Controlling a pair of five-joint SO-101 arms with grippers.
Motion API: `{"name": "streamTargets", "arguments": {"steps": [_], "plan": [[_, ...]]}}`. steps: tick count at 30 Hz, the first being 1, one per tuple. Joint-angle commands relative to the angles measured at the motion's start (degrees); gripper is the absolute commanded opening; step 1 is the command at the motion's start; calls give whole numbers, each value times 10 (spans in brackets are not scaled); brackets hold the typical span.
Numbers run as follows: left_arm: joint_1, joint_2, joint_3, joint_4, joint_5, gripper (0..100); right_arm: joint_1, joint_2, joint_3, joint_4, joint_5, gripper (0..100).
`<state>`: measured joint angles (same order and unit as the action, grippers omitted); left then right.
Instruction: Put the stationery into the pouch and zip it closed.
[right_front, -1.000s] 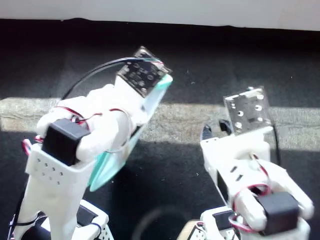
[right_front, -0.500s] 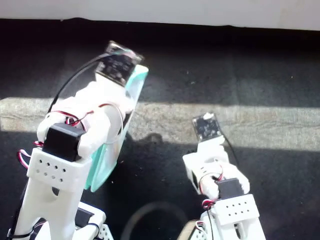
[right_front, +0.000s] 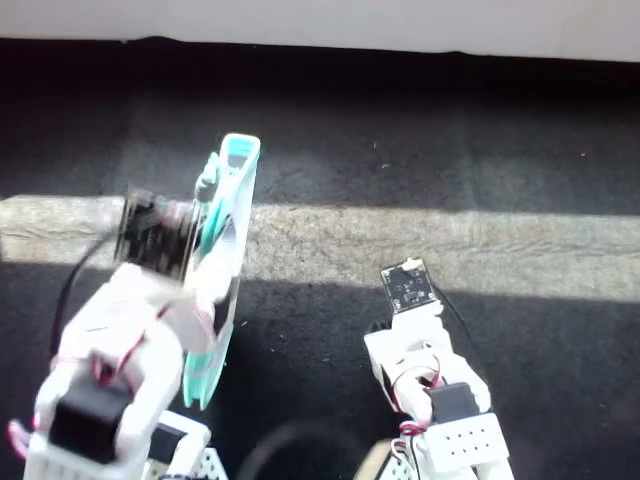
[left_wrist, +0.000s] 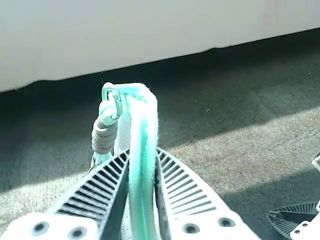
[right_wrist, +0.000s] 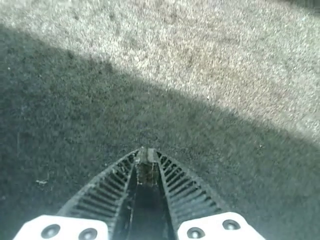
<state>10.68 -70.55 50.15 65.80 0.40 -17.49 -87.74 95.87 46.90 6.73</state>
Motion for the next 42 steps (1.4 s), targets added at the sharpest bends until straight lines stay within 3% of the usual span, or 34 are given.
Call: {"name": "streamTargets", "arguments": {"steps": [1,7,14,19,26,30,36,42], "plan": [[-11,-48,138,-1,-16,9,-6,-54,65,-8,-3,7],[-29,-70,149,-51,-22,9,-5,-109,79,-8,-3,8],[29,-26,120,-142,-190,8,-5,-112,79,38,-5,8],[40,69,163,-287,-268,9,-5,-113,79,108,-4,8],[-32,191,204,-433,-264,61,-5,-117,78,160,-4,8],[-32,240,216,-439,-213,171,-5,-117,78,160,-4,8],[-36,276,210,-471,-199,171,-5,-117,78,160,-4,8],[-51,205,183,-470,-171,171,-5,-117,78,160,-4,8]]}}
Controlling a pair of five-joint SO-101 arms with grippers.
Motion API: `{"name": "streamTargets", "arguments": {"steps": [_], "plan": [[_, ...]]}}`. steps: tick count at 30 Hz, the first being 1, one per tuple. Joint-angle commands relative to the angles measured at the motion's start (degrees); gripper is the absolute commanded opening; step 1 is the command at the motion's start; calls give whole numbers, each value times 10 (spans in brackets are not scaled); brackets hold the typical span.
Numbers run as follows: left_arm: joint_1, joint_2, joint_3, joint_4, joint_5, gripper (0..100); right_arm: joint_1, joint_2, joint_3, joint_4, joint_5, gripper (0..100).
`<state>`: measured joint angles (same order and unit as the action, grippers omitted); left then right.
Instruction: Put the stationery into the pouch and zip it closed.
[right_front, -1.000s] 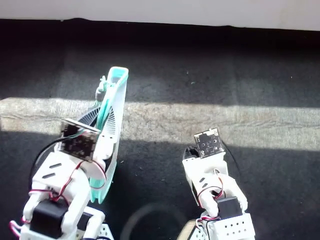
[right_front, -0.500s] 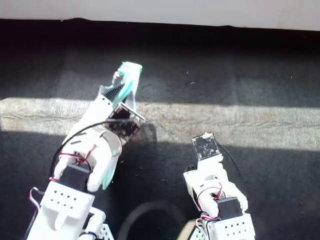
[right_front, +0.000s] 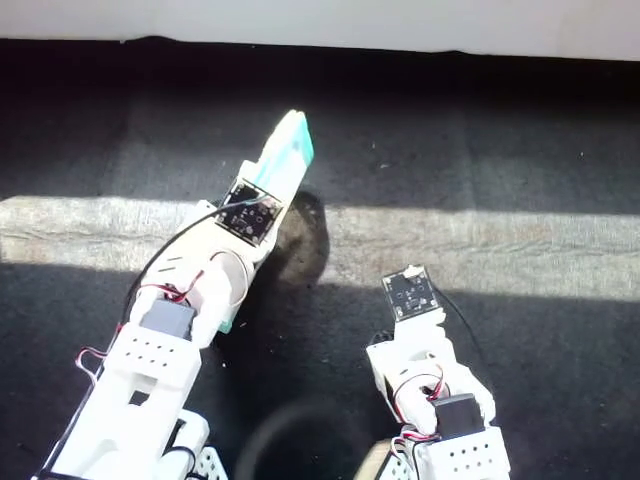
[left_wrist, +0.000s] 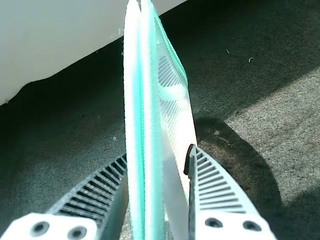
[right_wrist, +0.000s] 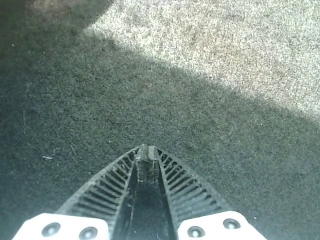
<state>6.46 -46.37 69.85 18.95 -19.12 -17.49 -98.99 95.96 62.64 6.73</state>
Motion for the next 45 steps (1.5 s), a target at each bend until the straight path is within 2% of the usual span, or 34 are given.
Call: {"name": "streamTargets", "arguments": {"steps": [1,7,13,18,23,26,34,38,45], "plan": [[-9,-58,-22,10,38,171,-5,-6,77,4,-4,8],[-5,-186,-131,177,113,185,-6,-11,77,5,-4,8],[-11,-270,-150,248,118,203,-6,-11,77,5,-4,8],[-104,-331,-144,264,117,203,-6,-11,77,5,-4,8],[-230,-384,-69,269,117,202,-6,-11,77,5,-4,8],[-264,-422,-12,306,118,176,-6,-11,77,5,-4,8],[-267,-589,23,486,118,72,-6,-11,77,5,-4,8],[-267,-572,25,545,114,9,-6,-11,77,5,-4,8],[-268,-575,32,608,117,8,-6,-11,77,5,-4,8]]}}
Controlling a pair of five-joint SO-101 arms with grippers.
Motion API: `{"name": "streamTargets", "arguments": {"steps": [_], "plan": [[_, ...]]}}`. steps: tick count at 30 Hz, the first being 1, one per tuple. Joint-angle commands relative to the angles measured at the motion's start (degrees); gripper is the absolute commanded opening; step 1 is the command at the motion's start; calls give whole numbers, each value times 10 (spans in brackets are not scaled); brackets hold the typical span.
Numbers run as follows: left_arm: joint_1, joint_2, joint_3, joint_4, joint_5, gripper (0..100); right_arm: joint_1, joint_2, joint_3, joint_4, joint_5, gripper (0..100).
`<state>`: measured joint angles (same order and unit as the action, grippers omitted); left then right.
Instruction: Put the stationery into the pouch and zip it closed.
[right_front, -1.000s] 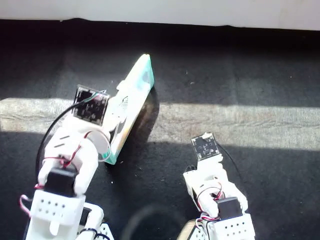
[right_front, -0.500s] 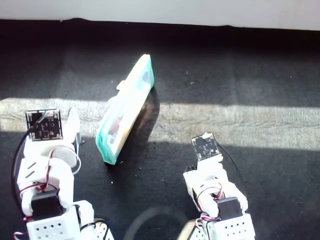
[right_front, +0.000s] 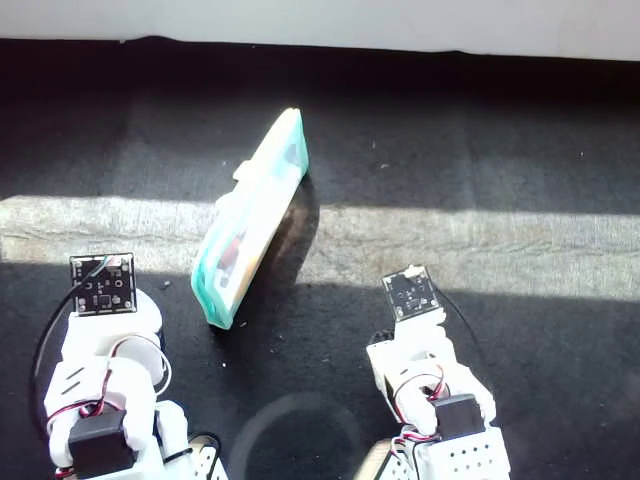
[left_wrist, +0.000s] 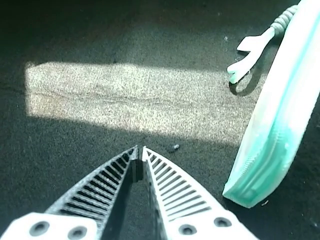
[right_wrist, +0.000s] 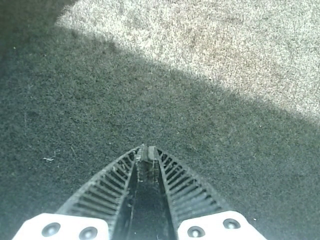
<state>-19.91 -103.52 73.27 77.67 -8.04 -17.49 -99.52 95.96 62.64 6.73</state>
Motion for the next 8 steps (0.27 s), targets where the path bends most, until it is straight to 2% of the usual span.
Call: {"name": "streamTargets", "arguments": {"steps": [1,6,8], "plan": [[-4,-4,-2,33,6,8,-6,-6,77,5,-4,8],[-4,-4,15,84,7,8,-6,-6,77,5,-4,8],[-7,-2,29,75,7,8,-6,-6,77,5,-4,8]]}}
